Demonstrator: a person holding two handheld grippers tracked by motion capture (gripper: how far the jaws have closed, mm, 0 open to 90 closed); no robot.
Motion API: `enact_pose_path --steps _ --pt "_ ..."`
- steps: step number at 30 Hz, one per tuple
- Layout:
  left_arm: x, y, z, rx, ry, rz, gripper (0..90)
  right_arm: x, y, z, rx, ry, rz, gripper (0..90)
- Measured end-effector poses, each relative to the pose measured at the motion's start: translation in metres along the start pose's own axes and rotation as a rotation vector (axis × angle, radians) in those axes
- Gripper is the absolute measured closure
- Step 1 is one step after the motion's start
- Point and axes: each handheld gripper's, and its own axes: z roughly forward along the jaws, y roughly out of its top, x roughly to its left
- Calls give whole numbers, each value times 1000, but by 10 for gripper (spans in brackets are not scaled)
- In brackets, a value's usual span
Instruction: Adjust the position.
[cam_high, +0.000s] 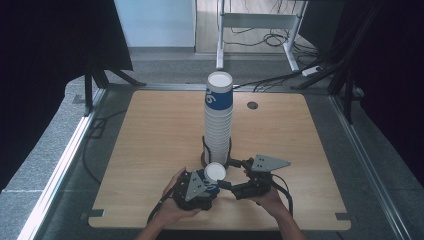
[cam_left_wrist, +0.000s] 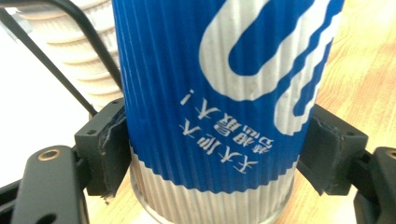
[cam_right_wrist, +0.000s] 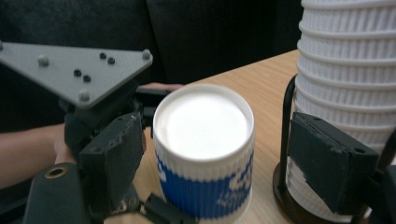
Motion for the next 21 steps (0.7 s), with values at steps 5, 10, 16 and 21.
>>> enact_pose_path --steps 5,10,16,21 --pt "0 0 2 53 37 68 201 -3 -1 -5 24 -9 4 190" --pt "-3 4 3 93 80 144 202 -6 -3 -8 120 -8 -13 188" --pt "-12 7 9 166 170 288 201 -7 -8 -6 183 -1 -21 184" --pt "-22 10 14 192 197 390 201 -10 -13 0 216 8 -12 172"
